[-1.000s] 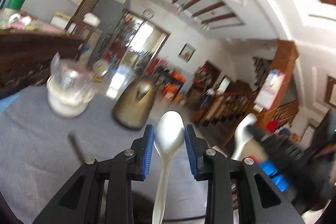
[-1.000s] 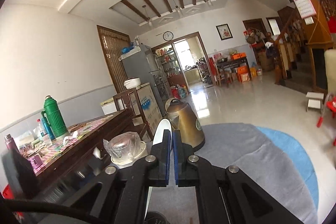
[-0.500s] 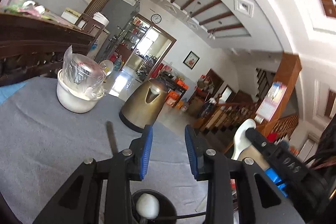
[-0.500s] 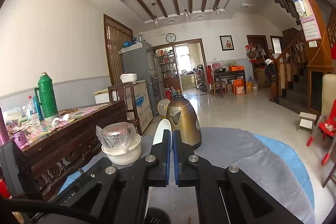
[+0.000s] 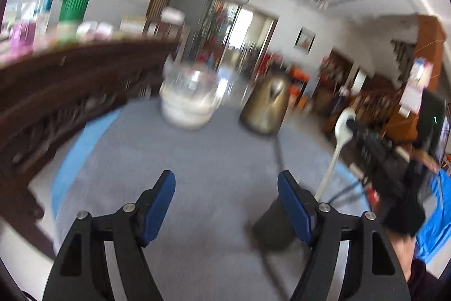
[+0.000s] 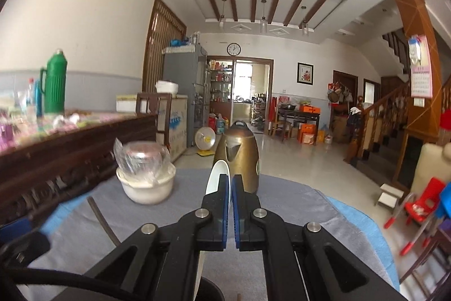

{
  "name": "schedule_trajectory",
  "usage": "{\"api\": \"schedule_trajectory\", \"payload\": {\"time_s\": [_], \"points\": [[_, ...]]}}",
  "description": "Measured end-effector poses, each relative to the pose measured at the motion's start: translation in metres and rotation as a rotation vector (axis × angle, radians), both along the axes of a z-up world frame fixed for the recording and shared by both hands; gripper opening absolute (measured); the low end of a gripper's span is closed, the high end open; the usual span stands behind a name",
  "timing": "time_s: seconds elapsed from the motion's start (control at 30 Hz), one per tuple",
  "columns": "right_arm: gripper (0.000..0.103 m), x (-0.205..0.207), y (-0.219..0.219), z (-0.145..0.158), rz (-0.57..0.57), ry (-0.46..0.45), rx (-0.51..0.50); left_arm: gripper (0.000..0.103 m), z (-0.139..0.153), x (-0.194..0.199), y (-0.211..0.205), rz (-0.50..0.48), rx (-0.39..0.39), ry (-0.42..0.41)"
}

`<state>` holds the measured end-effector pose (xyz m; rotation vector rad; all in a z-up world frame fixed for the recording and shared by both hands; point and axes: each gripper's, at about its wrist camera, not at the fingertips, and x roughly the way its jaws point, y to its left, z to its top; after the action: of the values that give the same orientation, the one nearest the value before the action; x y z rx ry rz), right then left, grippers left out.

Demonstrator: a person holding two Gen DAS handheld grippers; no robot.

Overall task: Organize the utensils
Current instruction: 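Open both tools and lift them away from the grey cup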

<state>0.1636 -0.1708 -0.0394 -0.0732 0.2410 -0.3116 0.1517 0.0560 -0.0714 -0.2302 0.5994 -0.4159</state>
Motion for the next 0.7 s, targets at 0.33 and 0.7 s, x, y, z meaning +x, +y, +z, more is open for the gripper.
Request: {"api": "schedule_trajectory", "payload": {"time_s": [0.33, 0.7], "points": [[0.006, -0.019, -0.01, -0.022, 0.099, 0.164, 0.185, 0.076, -0.005, -0.02, 0.016, 0.006, 0.058, 0.039], [0.009, -0.119, -0.048, 0.004, 0.131, 0.098, 0.348, 0.084, 0.015, -0.057, -0.016, -0.001, 0.261, -0.012]]}}
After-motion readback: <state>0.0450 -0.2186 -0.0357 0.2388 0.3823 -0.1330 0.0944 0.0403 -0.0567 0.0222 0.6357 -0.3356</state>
